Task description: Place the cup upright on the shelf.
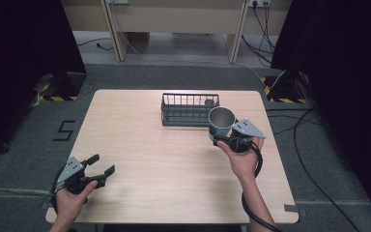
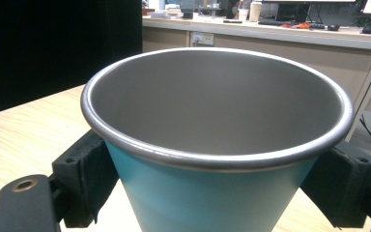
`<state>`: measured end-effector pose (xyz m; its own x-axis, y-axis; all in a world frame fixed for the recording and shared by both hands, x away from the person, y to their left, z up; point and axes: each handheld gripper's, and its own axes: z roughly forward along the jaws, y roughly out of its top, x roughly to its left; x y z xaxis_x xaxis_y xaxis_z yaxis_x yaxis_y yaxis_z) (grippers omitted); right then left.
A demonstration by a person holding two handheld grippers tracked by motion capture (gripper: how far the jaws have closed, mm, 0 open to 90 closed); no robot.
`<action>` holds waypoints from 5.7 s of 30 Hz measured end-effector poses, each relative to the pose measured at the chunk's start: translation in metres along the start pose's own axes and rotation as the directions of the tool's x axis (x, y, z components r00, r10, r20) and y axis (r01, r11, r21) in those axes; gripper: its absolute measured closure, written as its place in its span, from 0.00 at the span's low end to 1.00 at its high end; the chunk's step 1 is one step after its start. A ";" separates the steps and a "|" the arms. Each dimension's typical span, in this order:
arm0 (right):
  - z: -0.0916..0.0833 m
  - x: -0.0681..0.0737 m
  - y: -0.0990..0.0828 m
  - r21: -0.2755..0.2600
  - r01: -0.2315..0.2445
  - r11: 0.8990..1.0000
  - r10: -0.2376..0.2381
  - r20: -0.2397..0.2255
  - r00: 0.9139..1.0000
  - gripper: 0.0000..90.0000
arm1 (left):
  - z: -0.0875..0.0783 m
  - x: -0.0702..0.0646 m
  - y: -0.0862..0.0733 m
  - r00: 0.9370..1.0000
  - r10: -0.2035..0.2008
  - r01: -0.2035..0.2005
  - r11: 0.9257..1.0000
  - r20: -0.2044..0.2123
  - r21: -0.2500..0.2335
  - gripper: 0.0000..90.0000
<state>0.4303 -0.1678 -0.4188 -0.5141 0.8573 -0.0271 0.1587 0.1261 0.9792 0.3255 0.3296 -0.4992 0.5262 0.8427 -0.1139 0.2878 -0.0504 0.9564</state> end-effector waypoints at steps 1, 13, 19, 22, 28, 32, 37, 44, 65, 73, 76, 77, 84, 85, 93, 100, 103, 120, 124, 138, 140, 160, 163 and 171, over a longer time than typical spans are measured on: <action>0.000 0.000 0.000 0.000 0.000 1.000 0.000 0.000 1.000 0.17 | 0.000 0.000 0.000 1.000 0.000 0.000 1.000 0.000 0.000 0.18; 0.014 -0.001 0.007 -0.005 -0.006 1.000 0.006 0.000 1.000 0.17 | 0.000 0.000 0.000 1.000 0.000 0.000 1.000 0.001 -0.001 0.18; 0.021 -0.001 0.011 -0.007 -0.008 1.000 0.008 -0.003 1.000 0.17 | 0.000 0.000 0.000 1.000 0.000 0.000 1.000 0.000 -0.001 0.18; 0.024 -0.001 0.013 -0.007 -0.008 1.000 0.008 -0.005 1.000 0.17 | 0.000 0.000 0.000 1.000 0.000 0.000 1.000 0.000 -0.001 0.18; 0.032 0.000 0.016 -0.004 -0.005 1.000 0.005 -0.008 1.000 0.17 | 0.000 0.000 0.000 1.000 -0.001 0.001 1.000 0.001 -0.001 0.18; 0.036 0.000 0.019 -0.004 -0.008 1.000 0.008 -0.008 1.000 0.17 | 0.000 0.000 0.000 1.000 -0.001 0.001 1.000 0.002 -0.002 0.18; 0.043 -0.001 0.024 -0.010 -0.007 1.000 0.007 -0.009 1.000 0.17 | 0.000 0.000 0.000 1.000 -0.002 0.002 1.000 0.001 -0.001 0.18; 0.052 -0.001 0.028 -0.005 -0.013 1.000 0.013 -0.010 1.000 0.17 | 0.000 0.000 0.000 1.000 -0.005 0.005 1.000 0.002 -0.003 0.18; 0.078 -0.001 0.042 -0.011 -0.028 1.000 0.028 -0.015 0.999 0.17 | 0.000 0.001 0.000 1.000 -0.007 0.007 1.000 0.003 -0.006 0.18; 0.091 0.000 0.051 -0.011 -0.033 0.999 0.033 -0.018 0.999 0.17 | -0.001 0.001 0.000 1.000 -0.004 0.004 1.000 0.003 -0.006 0.18; 0.096 0.001 0.053 -0.009 -0.034 0.999 0.034 -0.022 0.999 0.17 | -0.001 0.001 0.000 1.000 -0.004 0.004 1.000 0.003 -0.006 0.18; 0.099 0.002 0.054 -0.009 -0.035 0.999 0.035 -0.024 0.999 0.17 | -0.001 0.001 0.000 1.000 -0.004 0.004 1.000 0.003 -0.006 0.18; 0.109 0.002 0.056 -0.003 -0.047 0.999 0.047 -0.028 0.998 0.17 | -0.001 0.001 0.000 1.000 -0.005 0.005 1.000 0.003 -0.007 0.18; 0.110 0.002 0.056 -0.002 -0.050 0.999 0.050 -0.029 0.998 0.17 | -0.001 0.001 0.000 1.000 -0.006 0.006 1.000 0.003 -0.007 0.18; 0.119 0.000 0.055 0.007 -0.061 0.998 0.061 -0.020 0.998 0.17 | -0.001 0.000 0.000 1.000 -0.005 0.005 1.000 0.005 -0.007 0.18; 0.129 -0.004 0.059 0.010 -0.065 0.998 0.065 -0.004 0.998 0.17 | -0.001 0.000 0.000 1.000 -0.005 0.005 1.000 0.005 -0.008 0.18; 0.131 -0.005 0.060 0.013 -0.068 0.998 0.068 0.000 0.998 0.17 | -0.001 0.001 0.000 1.000 -0.005 0.005 1.000 0.004 -0.008 0.18; 0.155 -0.006 0.053 0.049 -0.093 0.994 0.092 0.034 0.995 0.17 | -0.001 0.000 0.000 1.000 -0.003 0.003 1.000 0.007 -0.009 0.18; 0.161 -0.007 0.049 0.065 -0.094 0.993 0.092 0.047 0.995 0.17 | -0.001 0.000 0.000 1.000 -0.003 0.003 1.000 0.007 -0.009 0.18; 0.179 -0.005 0.035 0.131 -0.104 0.986 0.095 0.077 0.993 0.17 | -0.001 0.000 0.000 1.000 -0.004 0.004 1.000 0.010 -0.010 0.18; 0.181 -0.004 0.033 0.140 -0.102 0.985 0.091 0.080 0.993 0.17 | -0.001 0.000 0.000 1.000 -0.004 0.004 1.000 0.010 -0.010 0.18; 0.189 -0.001 0.021 0.207 -0.075 0.975 0.056 0.096 0.994 0.15 | -0.001 0.000 0.000 1.000 -0.005 0.005 1.000 0.012 -0.010 0.18; 0.189 0.000 0.022 0.201 -0.076 0.977 0.057 0.094 0.994 0.15 | -0.001 0.000 0.000 1.000 -0.005 0.005 1.000 0.012 -0.009 0.18; 0.185 0.002 0.020 0.189 -0.086 0.978 0.070 0.090 0.993 0.14 | -0.001 0.000 0.000 1.000 -0.006 0.006 1.000 0.014 -0.007 0.18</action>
<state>0.5888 -0.0714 -0.4365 -0.4240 0.9053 0.0240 0.3587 0.1436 0.9223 0.3248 0.3302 -0.4988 0.5357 0.8354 -0.1234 0.2851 -0.0414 0.9576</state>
